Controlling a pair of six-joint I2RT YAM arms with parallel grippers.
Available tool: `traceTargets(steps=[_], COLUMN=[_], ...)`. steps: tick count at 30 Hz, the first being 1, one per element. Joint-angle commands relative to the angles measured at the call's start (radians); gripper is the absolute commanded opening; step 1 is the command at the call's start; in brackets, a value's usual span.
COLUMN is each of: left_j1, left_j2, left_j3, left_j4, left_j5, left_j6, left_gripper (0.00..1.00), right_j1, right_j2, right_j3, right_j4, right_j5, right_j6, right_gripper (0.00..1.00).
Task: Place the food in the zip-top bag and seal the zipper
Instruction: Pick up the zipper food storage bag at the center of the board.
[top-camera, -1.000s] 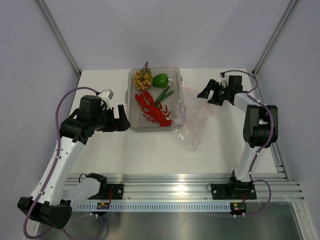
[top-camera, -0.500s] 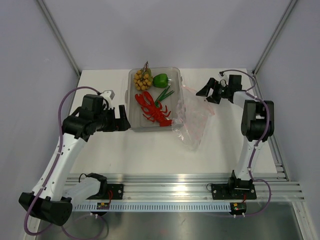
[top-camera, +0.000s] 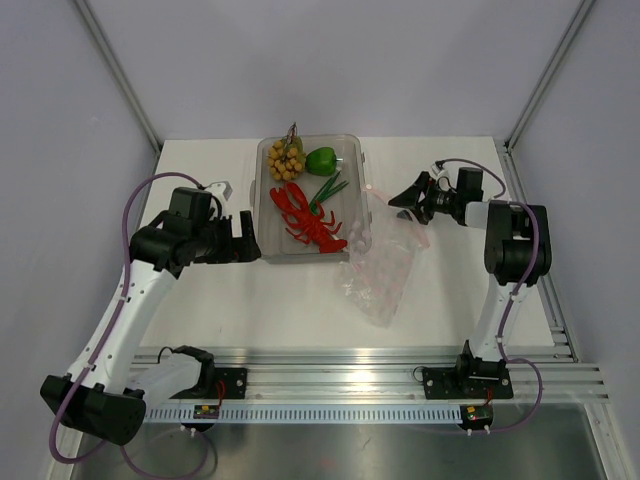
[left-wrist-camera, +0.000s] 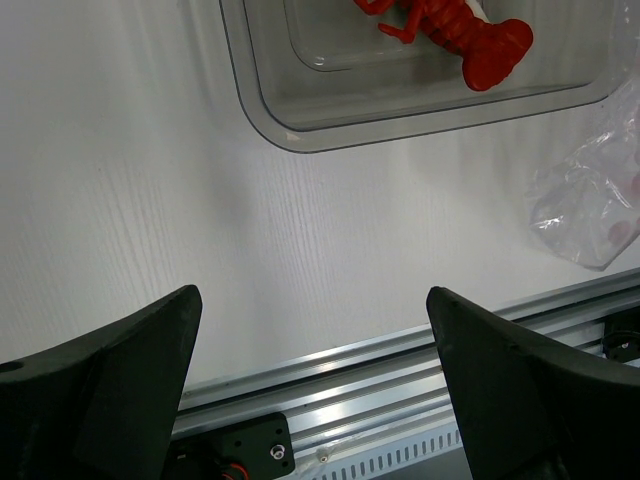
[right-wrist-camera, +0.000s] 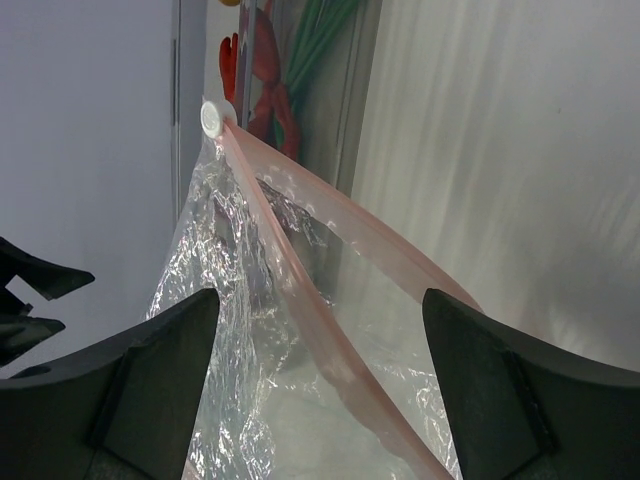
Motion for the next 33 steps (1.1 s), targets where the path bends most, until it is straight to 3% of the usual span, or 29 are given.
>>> traceTargets(steps=[1,6,12,17,22,26,33], left_j1=[-0.006,-0.007,-0.01,-0.013,-0.025,-0.044,-0.105], left_j2=[0.001,0.006,0.01,0.006,0.001,0.0,0.03], left_j3=[0.037,0.029,0.024,0.027,0.072,0.144,0.288], left_j4=[0.026,0.034,0.041,0.037,0.012,-0.022,-0.034], left_j5=[-0.008,-0.004,-0.001,0.002,0.003,0.0,0.035], left_j6=[-0.007,-0.01,-0.018,-0.023,-0.033,-0.058,-0.079], left_gripper=[0.99,0.99,0.99,0.99,0.99,0.99,0.93], right_j1=[-0.004,-0.004,-0.006,-0.006,-0.006,-0.006,-0.006], right_j2=[-0.127,-0.207,-0.281,-0.35,-0.468,-0.668,-0.95], right_j3=[-0.05,-0.108,-0.166,-0.2,-0.163,-0.085,0.108], right_j4=[0.006,-0.12,-0.158,-0.216,-0.472,-0.817,-1.196], right_j5=[-0.026,0.021,0.051,0.084,0.256,0.619,1.216], right_j6=[-0.057,-0.164,-0.184,-0.19,-0.216,-0.184,-0.155], right_gripper=[0.9,0.77,0.39,0.0,0.0,0.0,0.0])
